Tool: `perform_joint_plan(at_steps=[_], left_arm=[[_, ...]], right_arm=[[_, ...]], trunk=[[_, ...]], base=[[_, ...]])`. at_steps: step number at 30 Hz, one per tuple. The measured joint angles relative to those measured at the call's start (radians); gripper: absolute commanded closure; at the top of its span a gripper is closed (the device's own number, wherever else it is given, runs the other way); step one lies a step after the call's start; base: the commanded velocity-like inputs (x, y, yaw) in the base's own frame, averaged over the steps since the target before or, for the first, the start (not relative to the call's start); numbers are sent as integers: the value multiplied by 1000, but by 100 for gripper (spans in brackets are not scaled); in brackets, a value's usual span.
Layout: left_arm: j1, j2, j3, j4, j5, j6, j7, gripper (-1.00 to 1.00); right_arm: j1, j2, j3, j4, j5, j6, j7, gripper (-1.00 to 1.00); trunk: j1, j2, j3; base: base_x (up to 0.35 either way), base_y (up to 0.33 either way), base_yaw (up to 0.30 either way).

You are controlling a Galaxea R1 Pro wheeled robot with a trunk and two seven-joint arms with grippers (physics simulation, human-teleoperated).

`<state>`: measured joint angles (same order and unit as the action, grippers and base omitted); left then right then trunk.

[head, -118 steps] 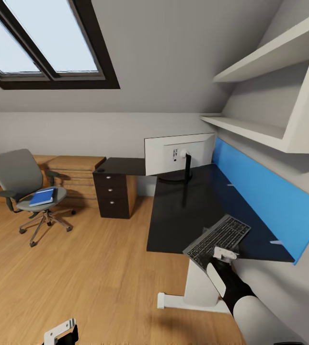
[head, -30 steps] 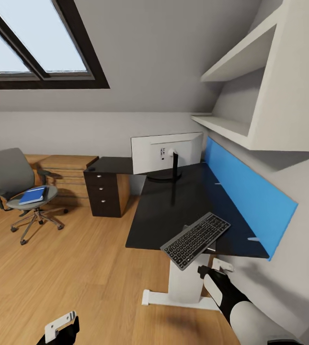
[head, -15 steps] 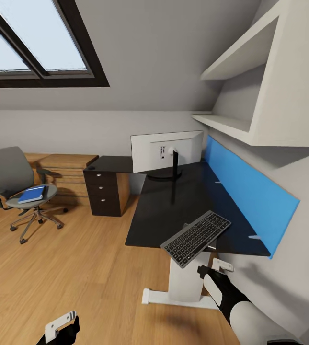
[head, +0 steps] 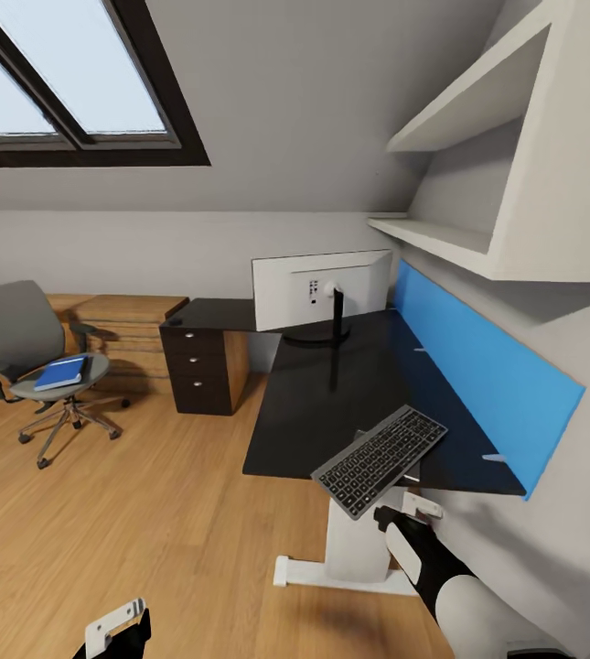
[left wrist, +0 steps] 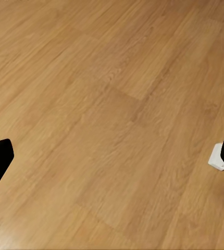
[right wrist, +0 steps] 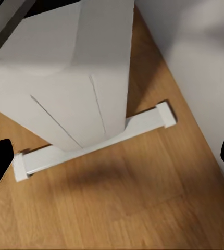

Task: In the bedroom, organize the workspace by keeping the computer under the desk, ensuring the monitor is on the desk, placing the keyboard on the desk next to the monitor, placing the mouse on the desk next to the keyboard, moving the folder from the swivel chair onto the desk next to the mouse, stacking the notebook on top of the folder with the pen on top of the notebook, and positioning the swivel chair next to the desk.

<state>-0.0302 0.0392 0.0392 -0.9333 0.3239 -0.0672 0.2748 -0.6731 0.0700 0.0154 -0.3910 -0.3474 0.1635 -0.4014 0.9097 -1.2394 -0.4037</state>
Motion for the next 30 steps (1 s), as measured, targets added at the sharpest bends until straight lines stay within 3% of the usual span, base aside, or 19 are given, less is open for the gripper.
perform_joint_plan(at_steps=[8, 16, 30], left_arm=[[0, 0, 0, 3, -1, 1, 0, -100], [0, 0, -1, 7, -2, 1, 0, -100], [0, -1, -1, 14, -2, 0, 0, -100]], right_arm=[[0, 5, 1, -2, 0, -1, 0, -100], [0, 5, 1, -4, 0, -1, 2, -100], [0, 5, 1, -4, 2, -3, 2, -100]], trunk=[[0, 0, 0], [0, 0, 0], [0, 0, 0]], base=[[47, 48, 0], [134, 178, 0], [9, 243, 0]])
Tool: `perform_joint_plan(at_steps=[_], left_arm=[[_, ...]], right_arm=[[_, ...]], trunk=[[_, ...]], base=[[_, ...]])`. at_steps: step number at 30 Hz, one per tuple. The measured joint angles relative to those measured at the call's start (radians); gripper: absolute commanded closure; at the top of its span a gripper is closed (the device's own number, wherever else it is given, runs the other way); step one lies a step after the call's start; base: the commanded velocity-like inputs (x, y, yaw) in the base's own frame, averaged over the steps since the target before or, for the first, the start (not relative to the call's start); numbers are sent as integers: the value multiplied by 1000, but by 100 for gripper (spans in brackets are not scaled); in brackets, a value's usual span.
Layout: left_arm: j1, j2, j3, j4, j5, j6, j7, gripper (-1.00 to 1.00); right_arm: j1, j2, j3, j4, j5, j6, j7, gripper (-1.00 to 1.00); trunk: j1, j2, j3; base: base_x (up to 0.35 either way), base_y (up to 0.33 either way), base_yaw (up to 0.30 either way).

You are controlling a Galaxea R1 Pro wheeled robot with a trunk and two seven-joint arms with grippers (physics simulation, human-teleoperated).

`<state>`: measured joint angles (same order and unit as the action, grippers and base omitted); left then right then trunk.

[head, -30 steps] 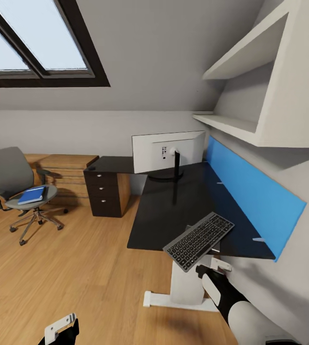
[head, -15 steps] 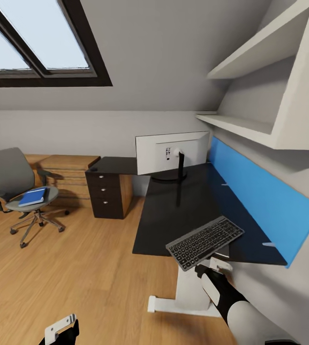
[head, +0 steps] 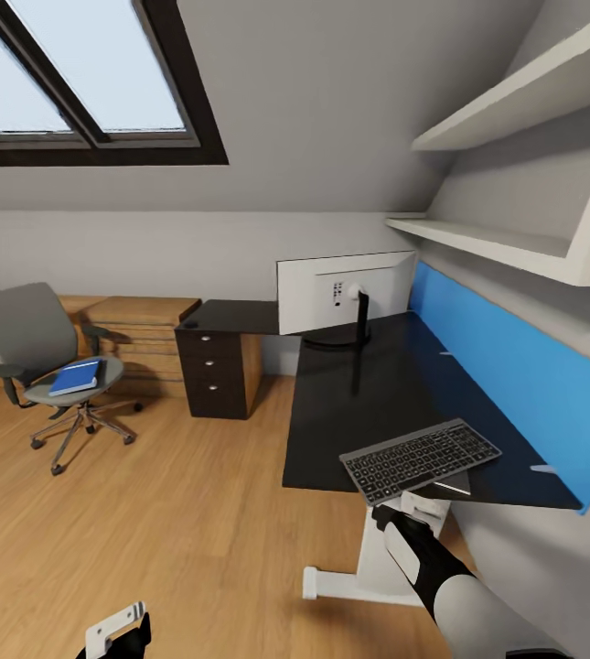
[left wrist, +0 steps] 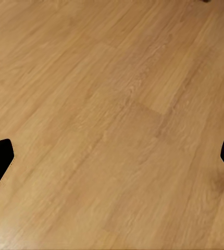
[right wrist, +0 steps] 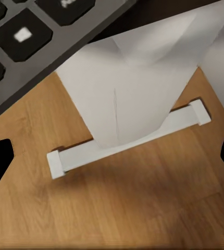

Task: In the bedroom, organize the workspace by keeping the computer under the desk, ensuring the monitor is on the desk, placing the keyboard on the desk next to the monitor, placing the mouse on the desk next to the keyboard, moving the folder from the swivel chair onto the desk next to the mouse, stacking the notebook on top of the folder with the pen on top of the notebook, and positioning the swivel chair next to the desk.

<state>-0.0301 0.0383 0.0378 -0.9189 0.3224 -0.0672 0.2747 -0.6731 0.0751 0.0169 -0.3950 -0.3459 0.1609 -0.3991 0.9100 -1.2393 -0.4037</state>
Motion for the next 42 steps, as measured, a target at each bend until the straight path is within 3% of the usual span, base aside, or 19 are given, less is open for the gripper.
perform_joint_plan(at_steps=[42], left_arm=[[0, -2, -5, 12, -2, 0, -1, -100]], right_arm=[[1, 1, 1, 0, -13, 12, 0, -100]], trunk=[[0, 0, 0]], base=[[60, 27, 0]])
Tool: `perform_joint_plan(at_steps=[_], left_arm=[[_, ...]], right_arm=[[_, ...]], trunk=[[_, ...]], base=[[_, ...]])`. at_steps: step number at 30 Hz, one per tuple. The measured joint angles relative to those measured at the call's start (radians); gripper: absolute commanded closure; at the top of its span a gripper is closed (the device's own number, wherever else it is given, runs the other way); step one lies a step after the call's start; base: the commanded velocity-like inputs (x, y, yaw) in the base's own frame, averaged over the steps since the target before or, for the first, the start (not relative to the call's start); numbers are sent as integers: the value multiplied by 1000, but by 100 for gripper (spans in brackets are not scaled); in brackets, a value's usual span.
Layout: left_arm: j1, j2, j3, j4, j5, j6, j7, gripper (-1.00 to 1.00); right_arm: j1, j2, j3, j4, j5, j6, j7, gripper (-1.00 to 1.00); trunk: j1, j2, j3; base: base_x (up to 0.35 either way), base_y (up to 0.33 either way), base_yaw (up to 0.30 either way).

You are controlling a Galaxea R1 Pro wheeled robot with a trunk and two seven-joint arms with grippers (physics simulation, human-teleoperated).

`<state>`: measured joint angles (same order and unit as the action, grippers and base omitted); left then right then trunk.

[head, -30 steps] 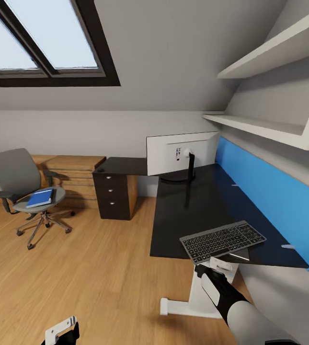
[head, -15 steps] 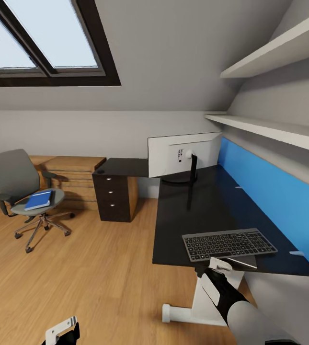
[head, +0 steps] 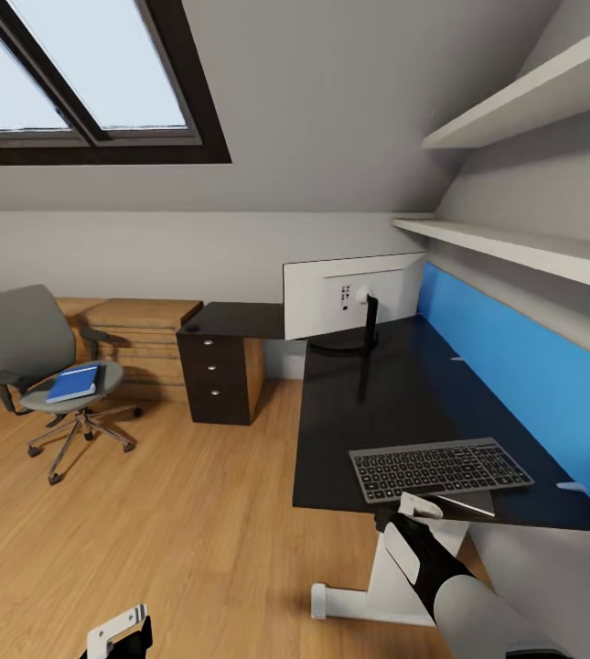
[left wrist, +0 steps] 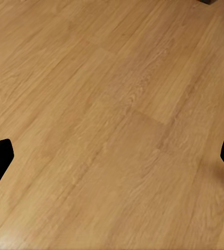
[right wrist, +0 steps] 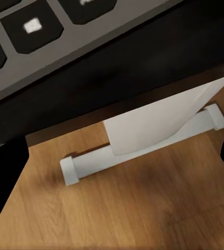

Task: In the bedroom, organize the workspace by keeping the computer under the desk, ensuring the monitor is on the desk, placing the keyboard on the desk next to the monitor, placing the mouse on the desk next to the keyboard, moving the folder from the swivel chair onto the desk next to the mouse, stacking the notebook on top of the folder with the pen on top of the notebook, and positioning the swivel chair next to the desk.

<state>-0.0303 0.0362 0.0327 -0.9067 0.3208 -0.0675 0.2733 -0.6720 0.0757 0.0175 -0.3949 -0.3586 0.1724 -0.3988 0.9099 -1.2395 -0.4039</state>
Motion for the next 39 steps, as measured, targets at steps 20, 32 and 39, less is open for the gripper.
perform_joint_plan(at_steps=[20, 32, 39], left_arm=[[0, 0, -1, 14, 0, 1, 0, -100], [0, 0, -1, 16, -1, 1, 1, -100], [0, 0, 0, 18, 1, 3, 0, -100]], right_arm=[[-1, 0, 1, -21, 15, -14, 0, -100], [11, -3, -1, -259, 21, -1, -3, -100], [130, -2, 0, -550, 23, 132, -2, -100]], trunk=[[0, 0, 0], [-19, 35, 16], [-46, 84, 38]], base=[[-179, 0, 0], [-18, 0, 0], [-1, 0, 0]])
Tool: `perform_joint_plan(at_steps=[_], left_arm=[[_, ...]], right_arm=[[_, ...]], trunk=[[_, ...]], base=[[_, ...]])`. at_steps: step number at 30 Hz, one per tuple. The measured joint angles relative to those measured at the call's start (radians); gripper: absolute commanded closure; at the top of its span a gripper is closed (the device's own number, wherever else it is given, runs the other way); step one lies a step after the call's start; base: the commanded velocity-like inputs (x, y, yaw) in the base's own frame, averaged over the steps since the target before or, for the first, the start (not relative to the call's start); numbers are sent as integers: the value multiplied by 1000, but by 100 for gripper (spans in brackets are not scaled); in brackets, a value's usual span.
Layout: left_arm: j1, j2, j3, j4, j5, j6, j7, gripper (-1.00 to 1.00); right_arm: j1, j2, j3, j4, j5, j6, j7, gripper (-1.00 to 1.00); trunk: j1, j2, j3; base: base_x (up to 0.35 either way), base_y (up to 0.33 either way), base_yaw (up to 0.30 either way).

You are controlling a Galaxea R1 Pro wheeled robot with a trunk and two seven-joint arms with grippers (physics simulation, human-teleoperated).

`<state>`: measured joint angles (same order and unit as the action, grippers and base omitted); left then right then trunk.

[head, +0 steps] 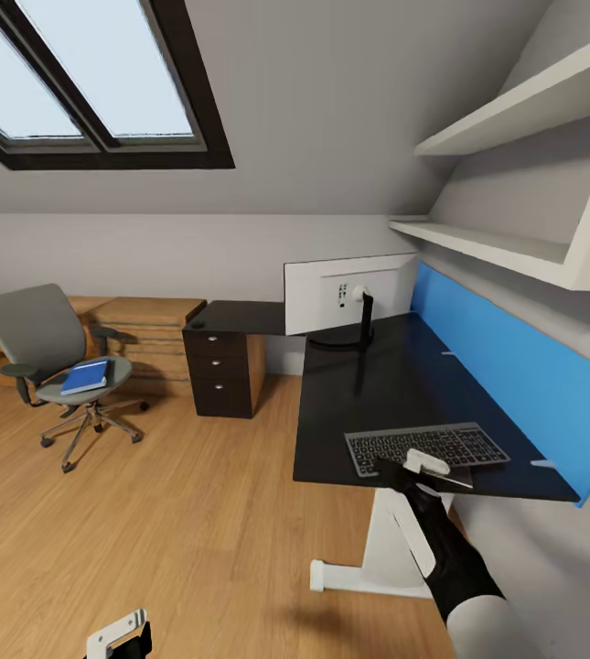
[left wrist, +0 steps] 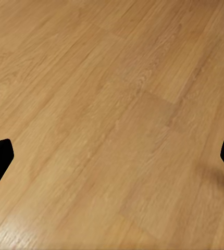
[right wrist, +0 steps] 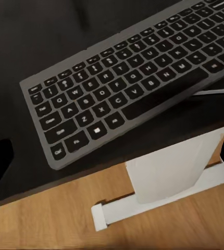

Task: In the bedroom, organize the workspace by keeping the computer under the desk, ensuring the monitor is on the desk, placing the keyboard on the desk next to the monitor, placing the mouse on the desk next to the keyboard, moving the folder from the swivel chair onto the desk next to the mouse, stacking the notebook on top of the folder with the pen on top of the notebook, and positioning the swivel chair next to the desk.

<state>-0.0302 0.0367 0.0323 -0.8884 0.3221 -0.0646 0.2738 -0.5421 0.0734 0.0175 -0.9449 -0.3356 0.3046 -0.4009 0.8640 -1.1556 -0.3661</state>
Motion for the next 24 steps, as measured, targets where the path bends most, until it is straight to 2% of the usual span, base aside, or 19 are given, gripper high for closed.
perform_joint_plan(at_steps=[3, 10, 11, 14, 17, 24], left_arm=[[0, 0, -1, 0, 0, 0, 0, -100], [0, 0, -1, 0, 0, 0, 0, -100], [0, -1, -2, 0, -1, 0, 1, -100], [0, -1, -2, 0, -1, 0, 1, -100], [0, -5, -4, 1, -4, -5, 0, -100], [0, -4, -6, 41, -3, -3, -2, -100]], right_arm=[[25, 0, 0, -62, -2, 25, 0, -100], [40, 3, 2, -126, -7, 38, 2, -100], [59, 2, 2, -182, -17, 43, 2, -100], [71, 1, 3, -210, -22, 45, 2, -100], [103, 1, 2, -291, -27, 47, 1, -100], [108, -4, 3, -303, -18, 36, 2, -100]], trunk=[[-11, 21, 9], [-38, 70, 31], [-42, 77, 35], [-54, 98, 44], [-54, 98, 44], [-54, 98, 44]], base=[[0, 0, 0], [0, 0, 0], [0, 0, 0], [0, 0, 0], [3, 0, 0], [271, -37, 0]])
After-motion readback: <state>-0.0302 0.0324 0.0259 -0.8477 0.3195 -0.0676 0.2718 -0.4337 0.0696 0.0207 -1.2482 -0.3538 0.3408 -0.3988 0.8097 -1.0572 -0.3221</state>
